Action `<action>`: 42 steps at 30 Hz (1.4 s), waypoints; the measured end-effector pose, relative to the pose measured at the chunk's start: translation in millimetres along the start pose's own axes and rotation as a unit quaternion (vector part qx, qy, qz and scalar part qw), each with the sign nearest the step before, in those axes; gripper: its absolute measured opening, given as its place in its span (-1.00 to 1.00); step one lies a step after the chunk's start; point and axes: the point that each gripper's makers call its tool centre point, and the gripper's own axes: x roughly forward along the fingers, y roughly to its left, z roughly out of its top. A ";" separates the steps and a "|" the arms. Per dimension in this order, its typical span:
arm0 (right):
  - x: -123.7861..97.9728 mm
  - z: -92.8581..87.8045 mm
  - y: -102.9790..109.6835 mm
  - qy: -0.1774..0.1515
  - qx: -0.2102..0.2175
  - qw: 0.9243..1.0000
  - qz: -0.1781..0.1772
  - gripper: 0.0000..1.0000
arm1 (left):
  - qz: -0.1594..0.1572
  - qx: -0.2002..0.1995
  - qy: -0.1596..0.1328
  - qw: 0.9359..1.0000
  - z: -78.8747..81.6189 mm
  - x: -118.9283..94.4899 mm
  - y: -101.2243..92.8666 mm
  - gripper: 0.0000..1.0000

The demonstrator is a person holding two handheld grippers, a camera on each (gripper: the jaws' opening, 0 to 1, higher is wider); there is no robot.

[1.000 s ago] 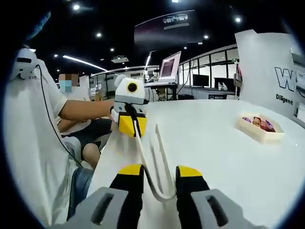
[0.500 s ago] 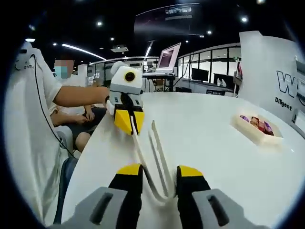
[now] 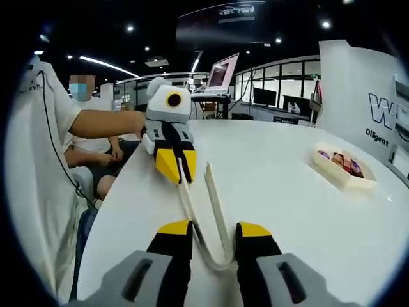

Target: Place the target food into the container with the food tongs after gripping and lifting it, then release it inside without dropping or visibly crushing the food.

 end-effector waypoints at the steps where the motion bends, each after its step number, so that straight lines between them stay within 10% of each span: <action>1: -0.2 0.0 0.0 0.000 0.000 1.000 0.000 -0.62 | 0.003 0.000 0.002 1.000 -0.9 0.0 1.2 -0.86; 14: -1.5 -1.0 1.6 -0.003 0.010 1.000 -0.001 -0.67 | 0.024 0.012 0.027 0.999 -10.2 0.5 5.9 -0.79; 42: -36.5 -6.7 4.8 -0.043 0.046 0.997 -0.032 -0.61 | 0.066 0.004 -0.016 0.998 2.6 -33.8 5.8 -0.66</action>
